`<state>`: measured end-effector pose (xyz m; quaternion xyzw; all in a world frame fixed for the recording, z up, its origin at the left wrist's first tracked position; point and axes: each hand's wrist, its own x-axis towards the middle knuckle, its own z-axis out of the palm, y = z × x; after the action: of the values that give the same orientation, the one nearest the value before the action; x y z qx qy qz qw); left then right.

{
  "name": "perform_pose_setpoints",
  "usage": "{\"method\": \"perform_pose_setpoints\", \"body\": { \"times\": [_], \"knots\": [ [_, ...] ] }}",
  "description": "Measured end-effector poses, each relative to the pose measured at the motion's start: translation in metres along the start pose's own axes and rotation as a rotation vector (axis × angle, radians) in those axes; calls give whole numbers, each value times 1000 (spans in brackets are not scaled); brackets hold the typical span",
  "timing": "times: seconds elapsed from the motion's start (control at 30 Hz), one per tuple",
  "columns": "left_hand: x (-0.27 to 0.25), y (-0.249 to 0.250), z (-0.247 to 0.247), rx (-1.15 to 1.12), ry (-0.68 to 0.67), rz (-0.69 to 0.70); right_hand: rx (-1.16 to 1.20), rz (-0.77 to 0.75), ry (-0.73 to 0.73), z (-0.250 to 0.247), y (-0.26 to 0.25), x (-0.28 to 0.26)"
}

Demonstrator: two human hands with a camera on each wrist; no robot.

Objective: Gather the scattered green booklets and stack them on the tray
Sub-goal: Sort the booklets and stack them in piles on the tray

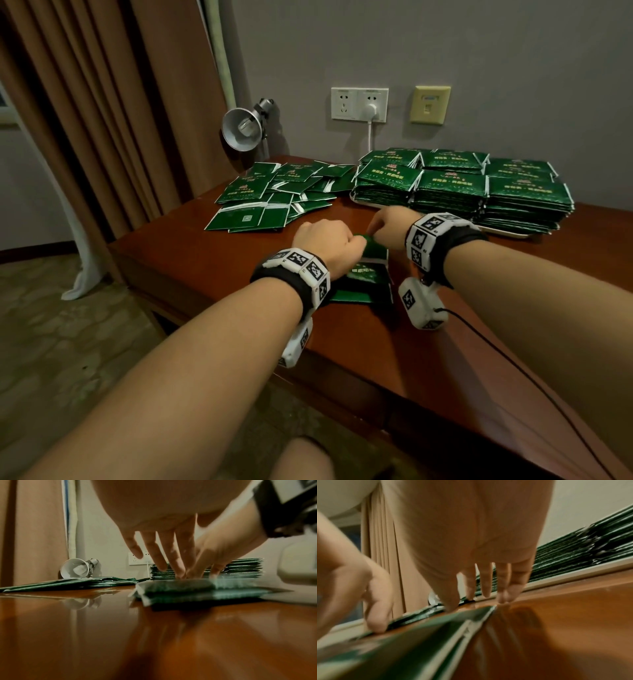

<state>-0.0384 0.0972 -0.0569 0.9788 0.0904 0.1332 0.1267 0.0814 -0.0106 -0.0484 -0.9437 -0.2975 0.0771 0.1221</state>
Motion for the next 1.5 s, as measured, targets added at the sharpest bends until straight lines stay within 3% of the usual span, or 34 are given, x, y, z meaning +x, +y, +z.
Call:
{"method": "perform_pose_setpoints", "body": {
  "times": [0.1, 0.23, 0.4, 0.57, 0.7, 0.93, 1.17, 1.27, 1.5],
  "knots": [
    [3, 1, 3, 121, -112, 27, -182, 25, -73, 13, 2, 5],
    [4, -8, 14, 129, -307, 36, -244, 14, -101, 20, 3, 12],
    [4, -14, 23, 189, -425, 51, -302, 56, -93, 19, 4, 13],
    [5, -14, 25, 221, -384, 84, -253, 50, -32, 5, 12, 1],
    [5, -8, 24, 197, -357, 106, -169, 74, 125, -11, 33, -19],
    [4, -7, 22, 226, -394, 31, -532, 137, 162, -27, 53, -54],
    [3, -4, 24, 207, -425, 12, -445, 61, -55, -16, 53, -65],
    [4, -3, 25, 165, -438, -6, -339, 78, -6, -6, 51, -55],
    [6, -4, 26, 56, -411, 5, -454, 172, -161, 1, 52, -43]
  ]
}}
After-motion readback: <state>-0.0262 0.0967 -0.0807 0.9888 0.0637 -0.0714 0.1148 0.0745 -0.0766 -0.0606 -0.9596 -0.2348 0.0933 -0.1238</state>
